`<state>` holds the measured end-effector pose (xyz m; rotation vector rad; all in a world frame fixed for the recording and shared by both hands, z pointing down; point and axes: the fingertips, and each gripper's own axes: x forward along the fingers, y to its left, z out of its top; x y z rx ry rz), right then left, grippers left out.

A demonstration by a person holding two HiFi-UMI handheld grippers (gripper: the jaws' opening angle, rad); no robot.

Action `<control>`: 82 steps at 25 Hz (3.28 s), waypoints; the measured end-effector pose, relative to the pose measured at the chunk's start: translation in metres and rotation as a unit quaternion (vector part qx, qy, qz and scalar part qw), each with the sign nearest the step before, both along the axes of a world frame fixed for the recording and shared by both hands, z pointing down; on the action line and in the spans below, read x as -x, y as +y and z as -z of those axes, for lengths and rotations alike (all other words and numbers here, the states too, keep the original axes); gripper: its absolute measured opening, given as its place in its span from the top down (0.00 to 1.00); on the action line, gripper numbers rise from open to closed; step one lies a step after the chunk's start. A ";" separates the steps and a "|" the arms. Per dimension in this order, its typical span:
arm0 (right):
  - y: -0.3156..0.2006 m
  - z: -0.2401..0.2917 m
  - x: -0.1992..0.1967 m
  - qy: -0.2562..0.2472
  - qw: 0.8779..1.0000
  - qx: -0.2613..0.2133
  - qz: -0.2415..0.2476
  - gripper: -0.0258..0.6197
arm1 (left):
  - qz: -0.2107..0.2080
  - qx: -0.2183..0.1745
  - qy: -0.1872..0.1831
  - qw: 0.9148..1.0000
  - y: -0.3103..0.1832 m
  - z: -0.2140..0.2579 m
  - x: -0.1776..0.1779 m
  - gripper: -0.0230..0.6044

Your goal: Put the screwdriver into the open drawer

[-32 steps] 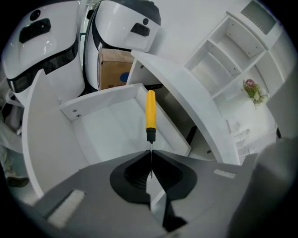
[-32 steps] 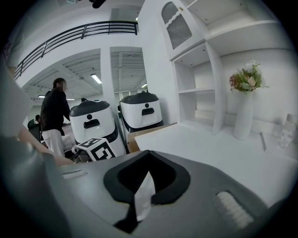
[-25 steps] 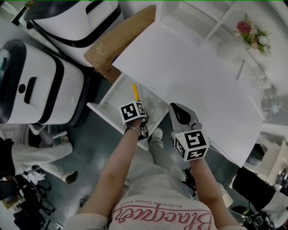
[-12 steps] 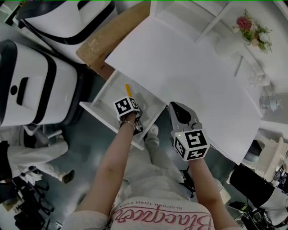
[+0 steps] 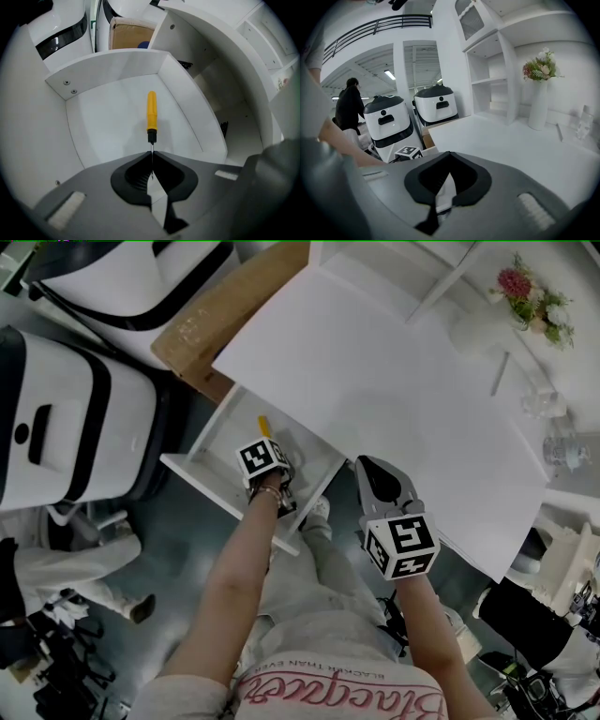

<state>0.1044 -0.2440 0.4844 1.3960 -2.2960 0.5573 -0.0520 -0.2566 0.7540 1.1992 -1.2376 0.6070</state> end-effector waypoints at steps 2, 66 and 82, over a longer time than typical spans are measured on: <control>0.002 -0.002 -0.001 0.003 1.000 0.002 0.001 0.96 | -0.002 0.004 -0.002 1.000 0.000 -0.004 -0.001 0.91; 0.004 0.094 0.020 0.012 0.995 -0.098 0.028 0.96 | -0.086 -0.066 0.010 0.994 0.002 0.108 0.006 0.73; 0.002 0.110 0.024 0.003 0.993 -0.116 0.036 0.96 | -0.144 -0.207 -0.050 0.966 -0.016 0.195 0.018 0.76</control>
